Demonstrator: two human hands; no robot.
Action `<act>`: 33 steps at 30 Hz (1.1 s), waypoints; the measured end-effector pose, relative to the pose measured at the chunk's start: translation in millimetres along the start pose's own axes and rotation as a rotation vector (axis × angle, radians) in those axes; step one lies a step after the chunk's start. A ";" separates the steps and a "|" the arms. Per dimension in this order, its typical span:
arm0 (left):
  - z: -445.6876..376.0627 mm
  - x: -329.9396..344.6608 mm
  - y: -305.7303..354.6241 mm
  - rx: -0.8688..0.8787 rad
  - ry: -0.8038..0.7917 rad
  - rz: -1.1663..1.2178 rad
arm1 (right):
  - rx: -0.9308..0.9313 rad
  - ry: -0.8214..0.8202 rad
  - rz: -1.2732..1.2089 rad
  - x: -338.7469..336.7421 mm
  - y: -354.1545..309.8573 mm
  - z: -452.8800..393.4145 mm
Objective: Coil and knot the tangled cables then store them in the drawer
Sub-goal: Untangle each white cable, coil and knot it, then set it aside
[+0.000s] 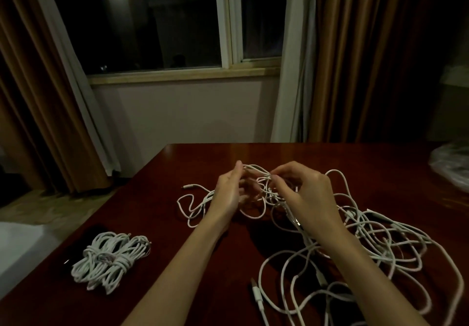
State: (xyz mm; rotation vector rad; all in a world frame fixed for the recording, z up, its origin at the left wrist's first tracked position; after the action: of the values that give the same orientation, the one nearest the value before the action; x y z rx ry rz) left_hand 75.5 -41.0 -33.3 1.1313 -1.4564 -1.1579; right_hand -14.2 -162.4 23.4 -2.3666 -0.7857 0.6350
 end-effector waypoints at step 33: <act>25.3 31.5 -20.9 -0.176 -0.187 -0.053 | -0.262 -0.277 0.315 34.5 -21.9 20.0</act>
State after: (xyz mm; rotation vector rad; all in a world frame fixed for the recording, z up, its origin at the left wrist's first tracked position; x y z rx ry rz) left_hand 48.3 -71.5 -53.5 0.9664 -1.4388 -1.4312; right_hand -9.6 -118.1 13.9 -2.7085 -0.6449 1.0662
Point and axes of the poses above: each hand's wrist, its own z-axis away from the middle knuckle, its own x-axis out of the palm, y = z × x, the point moved 10 cm from there along -z, towards the middle knuckle, and after that the axes turned 13 degrees about y, right-handed, at the moved point
